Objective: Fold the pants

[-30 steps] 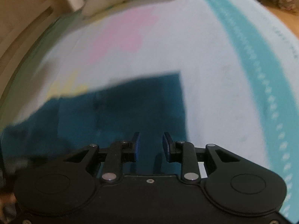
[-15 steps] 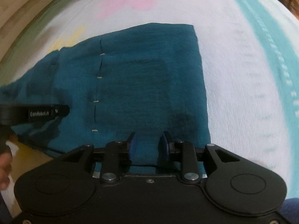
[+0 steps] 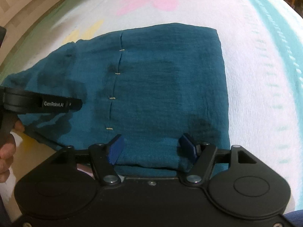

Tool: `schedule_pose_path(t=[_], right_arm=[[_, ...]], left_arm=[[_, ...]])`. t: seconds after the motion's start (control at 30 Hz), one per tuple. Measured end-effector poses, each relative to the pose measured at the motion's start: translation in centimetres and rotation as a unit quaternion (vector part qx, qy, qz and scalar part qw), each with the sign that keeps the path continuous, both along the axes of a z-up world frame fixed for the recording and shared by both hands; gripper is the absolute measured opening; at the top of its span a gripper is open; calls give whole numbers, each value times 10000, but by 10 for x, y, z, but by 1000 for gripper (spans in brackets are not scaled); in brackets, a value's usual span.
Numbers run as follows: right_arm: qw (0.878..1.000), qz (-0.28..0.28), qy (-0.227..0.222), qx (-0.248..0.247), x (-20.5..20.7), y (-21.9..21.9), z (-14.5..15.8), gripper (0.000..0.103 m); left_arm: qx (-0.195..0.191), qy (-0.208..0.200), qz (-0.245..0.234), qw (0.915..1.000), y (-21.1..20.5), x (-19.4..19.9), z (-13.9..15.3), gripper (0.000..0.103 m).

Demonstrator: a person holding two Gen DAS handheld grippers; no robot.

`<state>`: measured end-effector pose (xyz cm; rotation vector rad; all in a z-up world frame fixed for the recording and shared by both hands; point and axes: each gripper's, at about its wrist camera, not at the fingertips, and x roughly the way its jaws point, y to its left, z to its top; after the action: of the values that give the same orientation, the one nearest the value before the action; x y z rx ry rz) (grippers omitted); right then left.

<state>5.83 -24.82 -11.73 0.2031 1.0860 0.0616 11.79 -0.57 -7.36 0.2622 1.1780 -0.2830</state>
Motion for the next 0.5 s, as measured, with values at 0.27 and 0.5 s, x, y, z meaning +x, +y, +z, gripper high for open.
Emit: schedule_pose_path(t=[0.27,0.5], right_arm=[[9999,71,-18,-116,-5,4,3,72],[9999,67,-25,-132,-5,4,2,72]], left_arm=[[125,-97,-74,9998,-5,-8,1,16],[278,-144,-50,9995,2,-31,7,16]])
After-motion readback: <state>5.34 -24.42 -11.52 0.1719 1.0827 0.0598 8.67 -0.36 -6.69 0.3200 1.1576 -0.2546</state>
